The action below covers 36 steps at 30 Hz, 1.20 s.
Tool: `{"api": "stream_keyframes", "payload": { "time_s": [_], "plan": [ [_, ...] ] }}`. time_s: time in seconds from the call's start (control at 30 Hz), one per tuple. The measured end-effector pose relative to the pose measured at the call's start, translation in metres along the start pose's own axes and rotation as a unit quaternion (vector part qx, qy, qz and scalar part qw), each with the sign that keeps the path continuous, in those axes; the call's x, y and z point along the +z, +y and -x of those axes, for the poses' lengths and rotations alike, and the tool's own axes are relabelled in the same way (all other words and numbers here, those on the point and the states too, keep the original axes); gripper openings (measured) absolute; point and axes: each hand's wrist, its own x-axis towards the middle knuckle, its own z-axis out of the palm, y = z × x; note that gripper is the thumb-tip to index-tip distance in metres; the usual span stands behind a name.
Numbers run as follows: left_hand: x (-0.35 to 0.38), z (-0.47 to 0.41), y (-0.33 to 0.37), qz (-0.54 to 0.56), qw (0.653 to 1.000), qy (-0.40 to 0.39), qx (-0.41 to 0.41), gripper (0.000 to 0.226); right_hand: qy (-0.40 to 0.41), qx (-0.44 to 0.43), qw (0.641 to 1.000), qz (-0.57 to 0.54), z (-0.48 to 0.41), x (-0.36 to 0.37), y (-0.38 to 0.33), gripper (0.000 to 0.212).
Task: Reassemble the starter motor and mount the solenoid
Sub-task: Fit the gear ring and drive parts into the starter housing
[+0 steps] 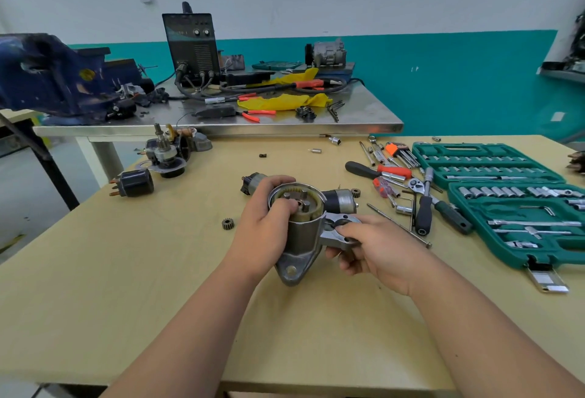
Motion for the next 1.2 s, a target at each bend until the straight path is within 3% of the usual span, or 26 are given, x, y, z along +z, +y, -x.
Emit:
{"api": "stream_keyframes", "payload": {
  "time_s": [0.07, 0.1, 0.17, 0.33, 0.4, 0.5, 0.6, 0.73, 0.9, 1.07, 1.2],
  "plan": [
    [0.002, 0.004, -0.002, -0.017, 1.0, 0.014, 0.013, 0.032, 0.102, -0.095, 0.975, 0.173, 0.001, -0.003, 0.003, 0.008],
    [0.003, 0.006, -0.003, -0.024, 0.999, 0.024, 0.025, 0.033, 0.159, -0.163, 0.936, 0.269, 0.003, -0.006, 0.002, 0.003],
    [0.006, 0.012, -0.005, -0.034, 0.997, 0.043, 0.049, 0.036, 0.192, -0.247, 0.872, 0.376, 0.009, -0.007, -0.002, 0.011],
    [0.012, 0.02, -0.008, -0.076, 0.991, 0.066, 0.084, 0.04, 0.198, -0.179, 0.771, 0.578, 0.016, 0.007, -0.003, 0.04],
    [0.014, 0.022, -0.009, -0.102, 0.988, 0.065, 0.101, 0.04, 0.17, -0.162, 0.802, 0.549, 0.015, 0.013, -0.002, 0.035],
    [0.015, 0.024, -0.01, -0.115, 0.984, 0.071, 0.114, 0.045, 0.115, -0.141, 0.906, 0.383, 0.009, 0.012, -0.005, 0.028],
    [0.009, 0.022, -0.011, -0.086, 0.988, 0.086, 0.095, 0.04, 0.162, -0.134, 0.956, 0.206, 0.006, 0.008, -0.009, 0.03],
    [-0.001, 0.024, -0.01, -0.078, 0.988, 0.062, 0.114, 0.051, 0.156, -0.115, 0.96, 0.201, 0.004, 0.016, -0.01, 0.035],
    [-0.01, 0.02, -0.011, -0.064, 0.99, 0.029, 0.125, 0.072, 0.142, -0.161, 0.968, 0.129, 0.0, 0.013, -0.008, 0.029],
    [-0.011, 0.013, -0.01, -0.056, 0.991, 0.014, 0.118, 0.068, 0.142, -0.195, 0.968, 0.065, -0.006, 0.015, -0.007, 0.025],
    [-0.012, 0.009, -0.011, -0.055, 0.992, 0.01, 0.113, 0.066, 0.147, -0.232, 0.954, 0.118, -0.007, 0.013, -0.009, 0.028]
  ]
}}
